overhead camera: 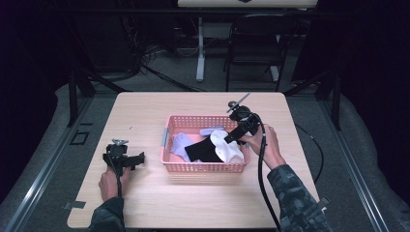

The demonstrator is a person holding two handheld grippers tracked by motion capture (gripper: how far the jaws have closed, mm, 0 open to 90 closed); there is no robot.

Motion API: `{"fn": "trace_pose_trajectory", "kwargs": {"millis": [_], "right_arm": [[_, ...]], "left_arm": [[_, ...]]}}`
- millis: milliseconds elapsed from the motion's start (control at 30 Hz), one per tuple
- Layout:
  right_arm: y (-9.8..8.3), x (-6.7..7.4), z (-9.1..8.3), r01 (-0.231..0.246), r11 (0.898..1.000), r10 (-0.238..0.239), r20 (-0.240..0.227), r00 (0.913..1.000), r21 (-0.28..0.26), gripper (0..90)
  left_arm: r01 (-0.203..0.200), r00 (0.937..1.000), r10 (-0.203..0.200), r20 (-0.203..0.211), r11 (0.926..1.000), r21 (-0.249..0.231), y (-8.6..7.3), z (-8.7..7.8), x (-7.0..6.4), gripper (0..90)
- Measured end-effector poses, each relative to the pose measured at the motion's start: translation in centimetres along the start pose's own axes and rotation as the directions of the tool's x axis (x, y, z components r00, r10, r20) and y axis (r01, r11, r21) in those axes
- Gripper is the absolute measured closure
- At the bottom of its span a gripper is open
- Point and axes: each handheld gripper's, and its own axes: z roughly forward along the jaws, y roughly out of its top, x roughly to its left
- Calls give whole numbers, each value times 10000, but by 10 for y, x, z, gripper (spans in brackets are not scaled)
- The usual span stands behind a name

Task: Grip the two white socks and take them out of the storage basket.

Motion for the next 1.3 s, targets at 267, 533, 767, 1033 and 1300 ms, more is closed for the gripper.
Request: {"fn": "trace_pose_trajectory", "kwargs": {"millis": [267, 533, 767, 1033, 1300], "right_arm": [[8, 8, 36, -169, 9970, 144, 333, 9993, 755, 284], [1, 5, 64, -381, 9859, 263, 735, 9969, 1630, 419], [-2, 4, 62, -473, 9874, 442, 240, 9987, 1511, 749], [-1, 3, 49, -658, 9895, 678, -114, 9976, 1287, 726], [0, 0, 38, -653, 9924, 676, -191, 9975, 1042, 796]], "left_arm": [[8, 10000, -8, 13, 10000, 5, 0, 0, 0, 7], [9, 10000, -9, 13, 10000, 6, 0, 0, 0, 7], [5, 10000, -5, 15, 10000, 7, 0, 0, 0, 7], [6, 10000, -6, 16, 10000, 7, 0, 0, 0, 7], [-9, 10000, 9, 8, 10000, 5, 0, 0, 0, 8]]}}
